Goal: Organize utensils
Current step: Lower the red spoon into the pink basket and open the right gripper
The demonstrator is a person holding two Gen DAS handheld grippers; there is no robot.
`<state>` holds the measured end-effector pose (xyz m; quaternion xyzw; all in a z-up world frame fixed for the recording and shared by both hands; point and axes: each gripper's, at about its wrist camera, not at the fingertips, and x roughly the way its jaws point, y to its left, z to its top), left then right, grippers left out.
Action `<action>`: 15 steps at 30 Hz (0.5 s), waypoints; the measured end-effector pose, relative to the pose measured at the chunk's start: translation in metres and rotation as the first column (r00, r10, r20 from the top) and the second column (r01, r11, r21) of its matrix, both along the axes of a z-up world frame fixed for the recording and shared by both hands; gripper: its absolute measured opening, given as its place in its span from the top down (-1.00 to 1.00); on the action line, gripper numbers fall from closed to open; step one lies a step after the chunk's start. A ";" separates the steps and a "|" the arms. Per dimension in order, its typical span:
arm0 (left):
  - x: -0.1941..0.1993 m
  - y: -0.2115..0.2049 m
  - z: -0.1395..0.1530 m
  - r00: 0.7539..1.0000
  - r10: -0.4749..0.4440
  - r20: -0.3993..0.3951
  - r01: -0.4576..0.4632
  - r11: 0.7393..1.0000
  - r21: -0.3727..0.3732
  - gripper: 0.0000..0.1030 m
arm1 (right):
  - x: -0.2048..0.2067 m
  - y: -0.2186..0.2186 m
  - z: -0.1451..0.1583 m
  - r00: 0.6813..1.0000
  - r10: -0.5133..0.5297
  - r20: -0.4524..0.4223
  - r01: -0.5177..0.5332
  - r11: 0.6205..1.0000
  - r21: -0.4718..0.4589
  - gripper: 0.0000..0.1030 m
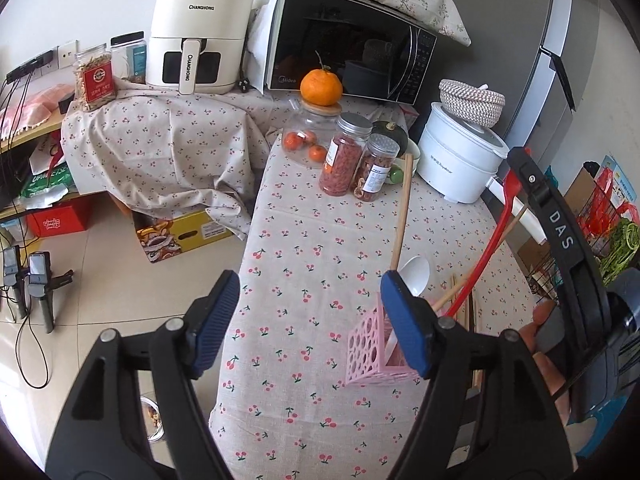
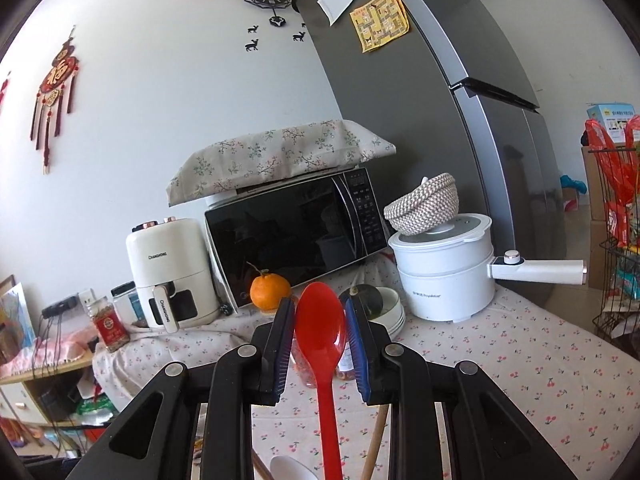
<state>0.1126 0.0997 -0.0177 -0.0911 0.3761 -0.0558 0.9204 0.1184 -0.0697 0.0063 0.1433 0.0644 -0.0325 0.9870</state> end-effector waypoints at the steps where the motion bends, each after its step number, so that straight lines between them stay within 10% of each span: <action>1: 0.001 0.001 -0.001 1.000 0.001 -0.003 -0.001 1.000 -0.005 -0.43 | 0.002 0.001 -0.004 1.000 -0.005 -0.004 0.005 1.000 -0.002 0.48; 15: 0.006 0.000 -0.008 0.999 0.010 -0.048 -0.011 1.000 -0.014 -0.46 | -0.020 -0.005 0.008 0.995 0.091 -0.041 -0.091 0.996 0.002 0.07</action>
